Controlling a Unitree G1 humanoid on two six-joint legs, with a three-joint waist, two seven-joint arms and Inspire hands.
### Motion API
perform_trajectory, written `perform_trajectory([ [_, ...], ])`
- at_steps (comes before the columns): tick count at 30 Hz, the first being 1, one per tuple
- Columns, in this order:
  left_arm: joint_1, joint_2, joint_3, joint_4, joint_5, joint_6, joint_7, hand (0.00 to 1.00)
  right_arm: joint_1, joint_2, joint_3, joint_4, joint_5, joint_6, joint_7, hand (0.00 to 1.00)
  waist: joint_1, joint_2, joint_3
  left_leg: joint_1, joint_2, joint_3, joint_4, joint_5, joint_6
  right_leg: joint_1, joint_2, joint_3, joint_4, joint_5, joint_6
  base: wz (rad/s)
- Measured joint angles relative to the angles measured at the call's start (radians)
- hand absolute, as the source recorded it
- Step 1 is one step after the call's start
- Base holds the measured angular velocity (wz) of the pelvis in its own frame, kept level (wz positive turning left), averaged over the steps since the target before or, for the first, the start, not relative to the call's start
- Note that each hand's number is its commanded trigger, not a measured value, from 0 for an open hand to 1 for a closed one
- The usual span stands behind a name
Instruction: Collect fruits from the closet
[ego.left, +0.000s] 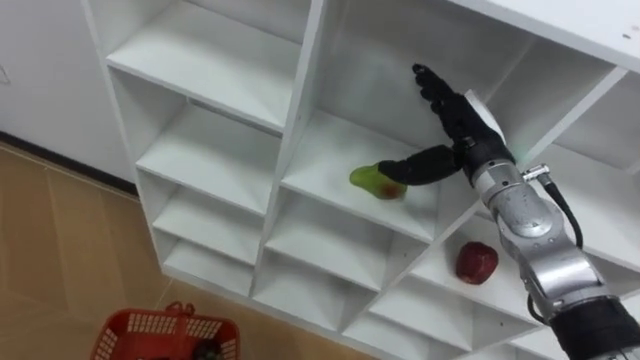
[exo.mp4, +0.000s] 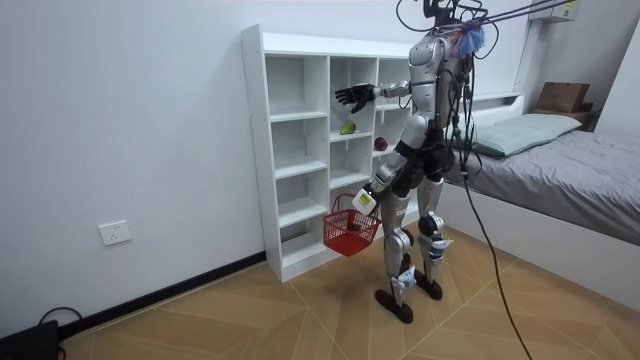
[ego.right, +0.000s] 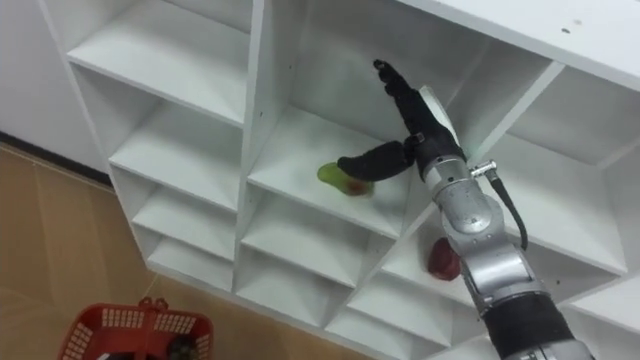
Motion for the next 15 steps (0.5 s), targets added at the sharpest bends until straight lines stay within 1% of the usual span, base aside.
perform_trajectory([
  [1,-0.003,0.001,0.0,0.0,0.0,0.004,0.0,1.0,0.0,-0.003,0.0,0.001,0.016,0.008,0.0,0.0,-0.001,-0.002,-0.0013,-0.007,-0.002,-0.005,0.002,0.0,0.0,-0.004,-0.001,-0.005,0.0,0.0,0.0,0.09],
  [3,-0.004,0.001,0.0,0.0,0.0,0.01,0.001,1.0,0.0,-0.004,0.0,0.003,0.033,0.017,0.0,0.0,-0.001,-0.004,-0.0013,-0.011,-0.004,-0.014,0.004,0.0,0.0,-0.006,-0.002,-0.007,0.0,0.0,0.0,0.08],
  [6,-0.006,0.004,-0.002,0.0,0.0,0.017,0.002,1.0,-0.016,-0.004,0.0,0.044,0.046,0.017,0.002,0.0,-0.001,-0.004,-0.0014,-0.013,-0.006,-0.016,0.005,0.001,0.001,-0.006,-0.003,-0.008,0.001,0.0,0.0,0.05],
  [9,-0.01,0.011,-0.006,0.0,0.0,0.024,0.0,1.0,-0.051,-0.004,0.002,0.113,0.052,0.018,0.007,0.0,0.0,-0.009,-0.0027,-0.016,-0.007,-0.019,0.005,0.002,0.003,-0.006,-0.005,-0.012,0.001,0.0,0.0,0.07],
  [11,-0.01,0.021,-0.008,0.0,0.001,0.026,-0.002,1.0,-0.068,-0.004,0.003,0.147,0.053,0.017,0.007,0.0,0.0,-0.012,-0.0026,-0.023,-0.007,-0.022,0.006,0.002,0.003,-0.011,-0.005,-0.024,0.001,0.0,0.0,0.06],
  [15,-0.015,0.024,-0.01,0.0,0.039,0.032,-0.002,1.0,-0.081,-0.003,0.005,0.174,0.053,0.015,0.006,0.0,0.001,-0.012,0.0009,-0.031,-0.008,-0.022,0.012,0.002,0.003,-0.016,-0.006,-0.028,0.001,0.0,0.0,0.0],
])
